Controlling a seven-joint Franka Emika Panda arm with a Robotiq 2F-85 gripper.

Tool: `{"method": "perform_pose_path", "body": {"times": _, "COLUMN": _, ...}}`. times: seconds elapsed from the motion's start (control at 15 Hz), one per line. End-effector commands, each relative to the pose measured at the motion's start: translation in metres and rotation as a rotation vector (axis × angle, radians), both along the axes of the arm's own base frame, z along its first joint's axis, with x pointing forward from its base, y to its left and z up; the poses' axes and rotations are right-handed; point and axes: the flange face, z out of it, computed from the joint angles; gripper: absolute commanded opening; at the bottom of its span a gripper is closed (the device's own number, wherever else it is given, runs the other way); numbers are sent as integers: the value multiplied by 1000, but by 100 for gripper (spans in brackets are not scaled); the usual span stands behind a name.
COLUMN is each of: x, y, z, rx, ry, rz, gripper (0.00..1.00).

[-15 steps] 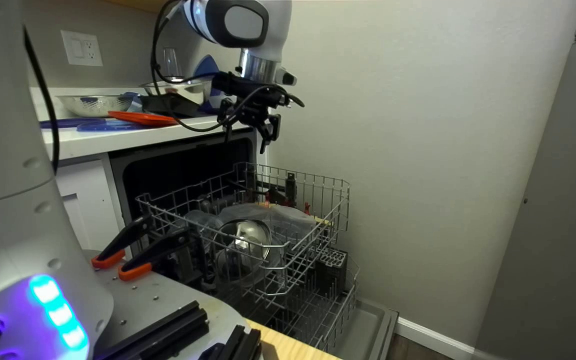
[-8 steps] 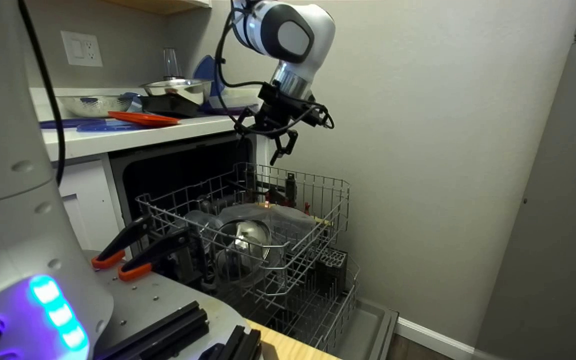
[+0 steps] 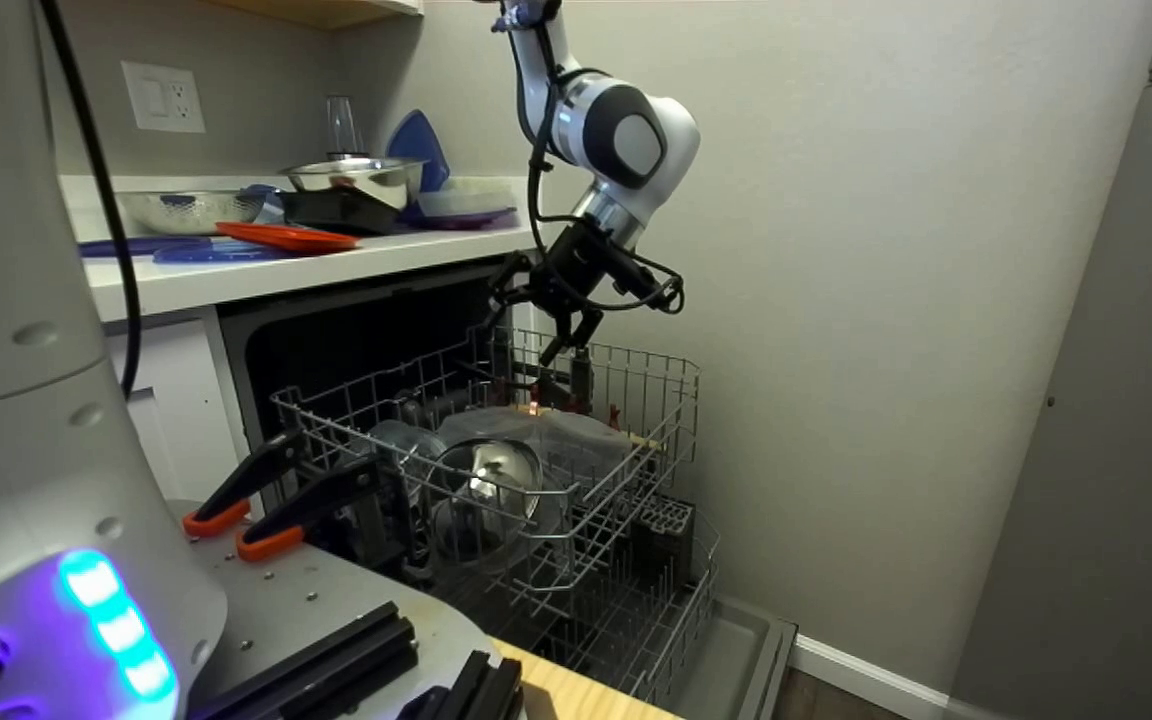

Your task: Remove a silver bowl from the rack of the dishwasher and put it in the silver basin on the counter

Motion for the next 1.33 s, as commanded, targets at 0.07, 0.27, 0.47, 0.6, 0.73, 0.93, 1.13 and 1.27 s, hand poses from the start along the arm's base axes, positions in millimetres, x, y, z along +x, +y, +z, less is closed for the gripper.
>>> {"method": "perform_pose_path", "body": {"times": 0.07, "x": 20, "y": -1, "z": -30, "rx": 87, "ry": 44, "rz": 85, "gripper": 100}}
{"method": "perform_pose_path", "body": {"times": 0.27, "x": 27, "y": 0, "z": -49, "rx": 124, "ry": 79, "rz": 104, "gripper": 100}}
{"method": "perform_pose_path", "body": {"times": 0.47, "x": 33, "y": -1, "z": -66, "rx": 148, "ry": 103, "rz": 116, "gripper": 100}}
{"method": "perform_pose_path", "body": {"times": 0.6, "x": 37, "y": -3, "z": -76, "rx": 154, "ry": 109, "rz": 127, "gripper": 100}}
{"method": "perform_pose_path", "body": {"times": 0.73, "x": 39, "y": -3, "z": -86, "rx": 157, "ry": 123, "rz": 138, "gripper": 100}}
{"method": "perform_pose_path", "body": {"times": 0.93, "x": 39, "y": -1, "z": -100, "rx": 162, "ry": 150, "rz": 164, "gripper": 100}}
{"method": "perform_pose_path", "body": {"times": 1.13, "x": 38, "y": -2, "z": -115, "rx": 167, "ry": 170, "rz": 188, "gripper": 100}}
{"method": "perform_pose_path", "body": {"times": 1.27, "x": 40, "y": -4, "z": -123, "rx": 168, "ry": 174, "rz": 198, "gripper": 100}}
